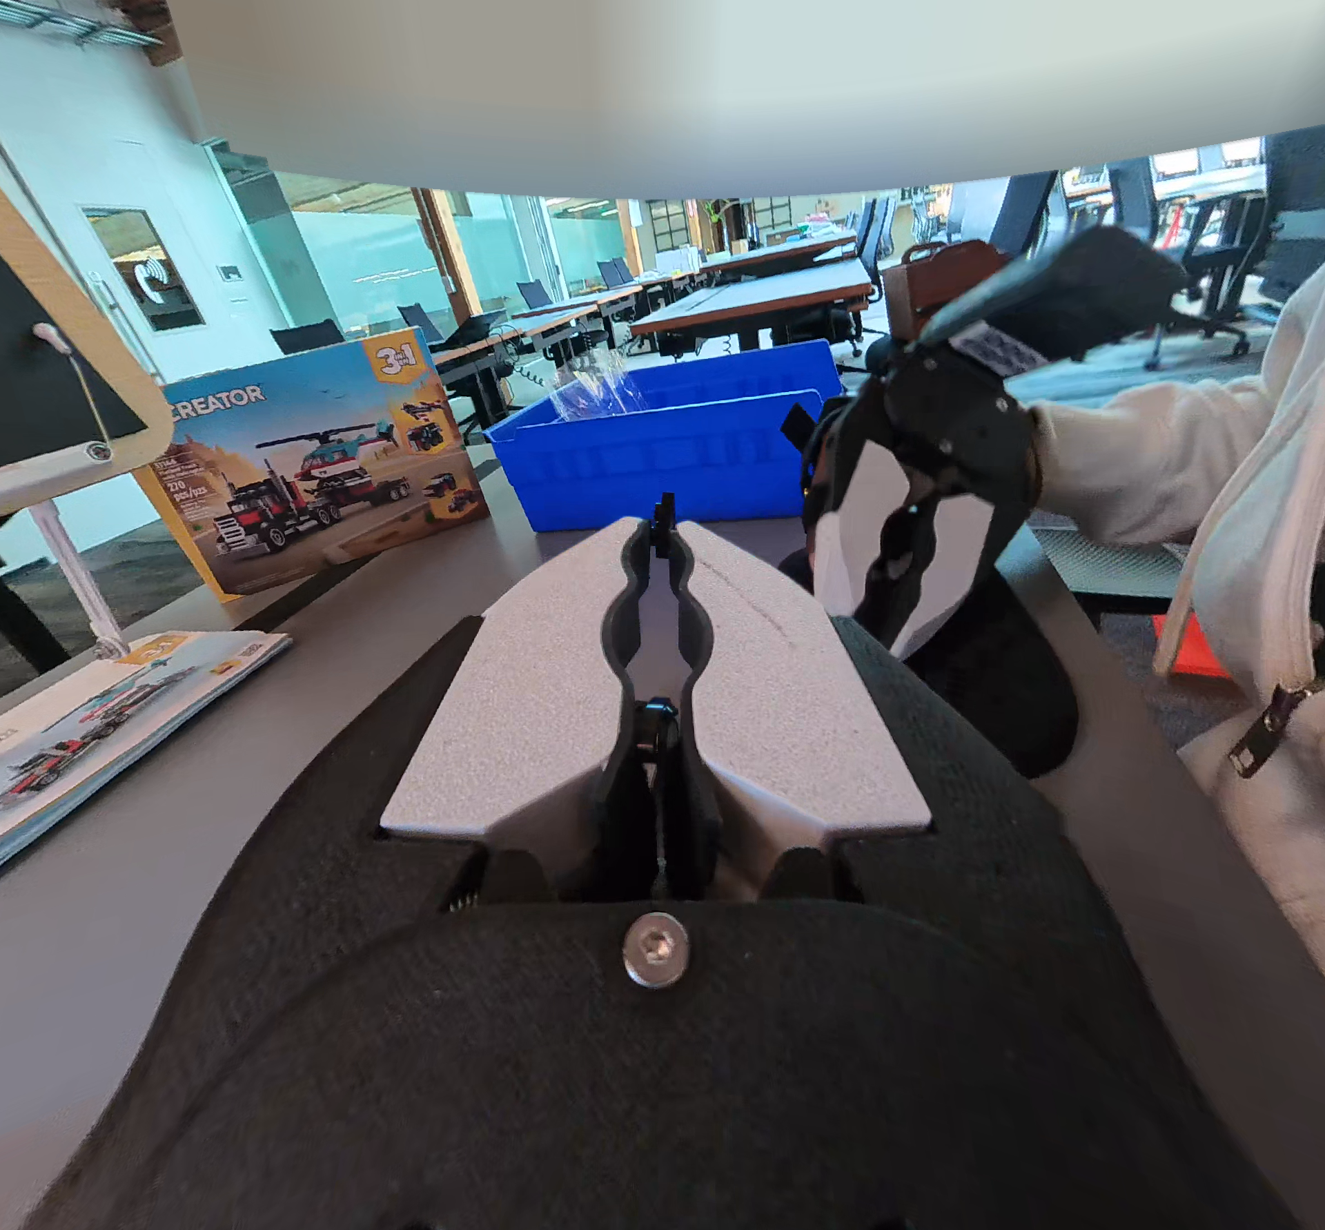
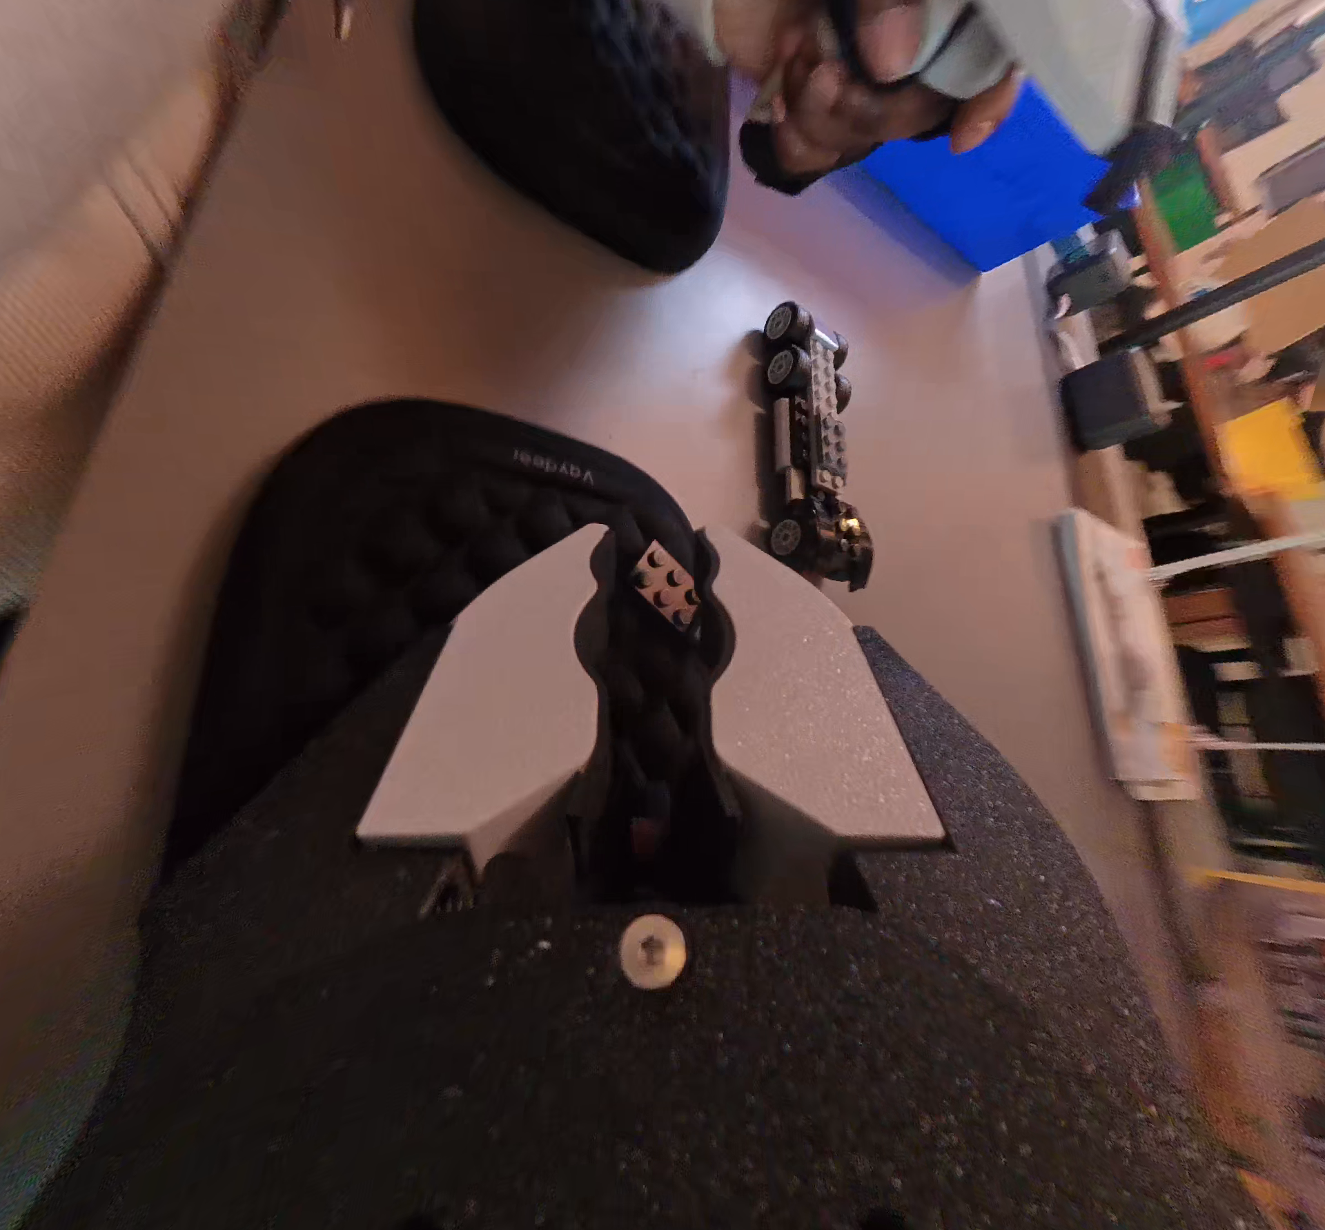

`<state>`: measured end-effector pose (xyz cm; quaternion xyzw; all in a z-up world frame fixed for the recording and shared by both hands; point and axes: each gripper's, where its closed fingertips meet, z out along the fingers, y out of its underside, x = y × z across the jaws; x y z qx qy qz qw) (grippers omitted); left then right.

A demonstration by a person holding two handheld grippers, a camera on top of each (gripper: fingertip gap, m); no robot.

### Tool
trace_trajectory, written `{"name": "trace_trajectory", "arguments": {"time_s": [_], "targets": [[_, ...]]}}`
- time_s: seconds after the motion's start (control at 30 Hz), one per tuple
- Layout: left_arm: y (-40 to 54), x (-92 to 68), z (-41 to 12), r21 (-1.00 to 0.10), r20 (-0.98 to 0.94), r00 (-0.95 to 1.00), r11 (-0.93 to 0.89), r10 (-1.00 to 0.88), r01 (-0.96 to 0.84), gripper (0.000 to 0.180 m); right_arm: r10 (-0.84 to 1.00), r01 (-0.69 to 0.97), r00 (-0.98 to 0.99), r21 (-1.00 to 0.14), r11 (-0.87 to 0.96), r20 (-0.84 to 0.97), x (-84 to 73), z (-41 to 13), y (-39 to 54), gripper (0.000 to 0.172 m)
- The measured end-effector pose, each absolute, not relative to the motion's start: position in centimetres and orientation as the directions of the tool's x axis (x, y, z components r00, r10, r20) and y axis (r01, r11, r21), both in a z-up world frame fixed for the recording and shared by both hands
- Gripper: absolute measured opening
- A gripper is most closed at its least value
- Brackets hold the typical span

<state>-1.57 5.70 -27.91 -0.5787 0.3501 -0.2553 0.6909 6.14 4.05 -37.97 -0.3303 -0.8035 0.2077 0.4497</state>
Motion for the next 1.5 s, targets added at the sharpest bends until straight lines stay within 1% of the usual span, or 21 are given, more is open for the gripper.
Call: {"name": "trace_trajectory", "arguments": {"time_s": [0.03,0.1,0.2,0.23,0.3,0.43,0.5,0.63,0.67,0.73,0.8,0.83,0.9,0.97,1.0,1.07,1.13,1.27,1.33,1.43,1.5], "targets": [[5.7,-1.4,-28.1,-0.977,-0.198,0.621,0.201,-0.758,-0.066,0.005,0.778,0.337,-0.359,-0.706,0.623,0.515,6.2,-37.3,4.0,0.027],[5.5,-1.0,-28.3,-0.973,-0.221,0.607,0.212,-0.764,-0.089,0.005,0.865,0.29,-0.294,-0.825,0.485,0.406,5.8,-35.4,4.4,0.031],[5.0,-0.3,-28.5,-0.967,-0.25,0.577,0.235,-0.777,-0.103,0.004,0.933,0.154,-0.108,-0.921,0.358,0.344,3.9,-31.7,5.8,0.025],[4.9,-0.1,-28.5,-0.966,-0.254,0.569,0.238,-0.782,-0.104,0.005,0.94,0.106,-0.111,-0.937,0.333,0.322,3.2,-30.9,5.3,0.024],[4.7,0.1,-28.6,-0.966,-0.255,0.554,0.239,-0.792,-0.103,0.004,0.946,0.063,-0.131,-0.949,0.308,0.298,1.8,-30.0,4.4,0.023],[4.3,0.5,-28.7,-0.964,-0.261,0.529,0.244,-0.807,-0.104,0.005,0.936,0.011,-0.122,-0.943,0.334,0.33,0.3,-29.0,4.2,0.013],[4.1,0.7,-28.7,-0.964,-0.263,0.517,0.246,-0.814,-0.103,0.005,0.933,0.02,-0.127,-0.939,0.343,0.338,0.1,-29.0,4.3,0.006],[3.9,1.1,-28.8,-0.967,-0.251,0.498,0.238,-0.83,-0.091,0.005,0.919,0.014,-0.127,-0.925,0.379,0.374,1.0,-28.6,4.3,0.004],[3.9,1.1,-28.9,-0.969,-0.244,0.5,0.23,-0.831,-0.091,0.008,0.917,0.025,-0.089,-0.919,0.393,0.39,1.5,-28.3,4.9,0.004],[4.3,1.0,-29.2,-0.97,-0.243,0.518,0.216,-0.82,-0.112,0.013,0.892,0.12,0.05,-0.89,0.44,0.448,3.7,-27.7,7.8,0.004],[4.5,0.9,-29.4,-0.969,-0.246,0.53,0.21,-0.811,-0.129,0.016,0.801,0.268,0.292,-0.848,0.457,0.523,8.2,-26.2,12.5,0.004],[4.6,0.9,-29.5,-0.969,-0.247,0.531,0.208,-0.811,-0.134,0.016,0.714,0.364,0.418,-0.824,0.435,0.562,11.4,-25.5,15.0,0.004],[4.7,1.1,-29.9,-0.967,-0.253,0.53,0.199,-0.81,-0.156,0.016,0.49,0.536,0.612,-0.781,0.319,0.62,18.7,-24.4,19.0,0.004],[4.9,1.2,-30.5,-0.961,-0.269,0.53,0.189,-0.804,-0.201,0.017,0.347,0.617,0.701,-0.774,0.143,0.623,24.7,-25.1,21.2,0.004],[4.9,1.3,-30.8,-0.956,-0.284,0.525,0.193,-0.802,-0.222,0.017,0.354,0.628,0.716,-0.777,0.051,0.602,26.5,-26.4,21.9,0.005],[4.8,1.6,-31.1,-0.946,-0.31,0.513,0.207,-0.801,-0.249,0.018,0.413,0.606,0.748,-0.788,-0.106,0.519,28.4,-29.3,22.5,0.016],[4.8,1.7,-31.3,-0.942,-0.319,0.507,0.211,-0.801,-0.26,0.018,0.43,0.562,0.781,-0.809,-0.169,0.453,29.2,-30.6,22.9,0.022],[5.1,1.4,-31.3,-0.95,-0.298,0.523,0.195,-0.798,-0.244,0.018,0.425,0.489,0.813,-0.863,-0.126,0.398,29.0,-29.5,22.9,0.024],[5.1,1.3,-31.2,-0.955,-0.283,0.528,0.186,-0.801,-0.229,0.018,0.441,0.452,0.809,-0.891,-0.046,0.388,27.7,-27.7,22.2,0.024],[5.1,1.4,-31.4,-0.955,-0.28,0.524,0.178,-0.804,-0.237,0.019,0.674,0.363,0.659,-0.926,0.104,0.334,21.2,-25.9,18.8,0.021],[5.1,1.6,-31.6,-0.951,-0.287,0.518,0.178,-0.806,-0.251,0.019,0.867,0.294,0.437,-0.949,0.114,0.24,15.7,-26.3,15.2,0.021]]}}
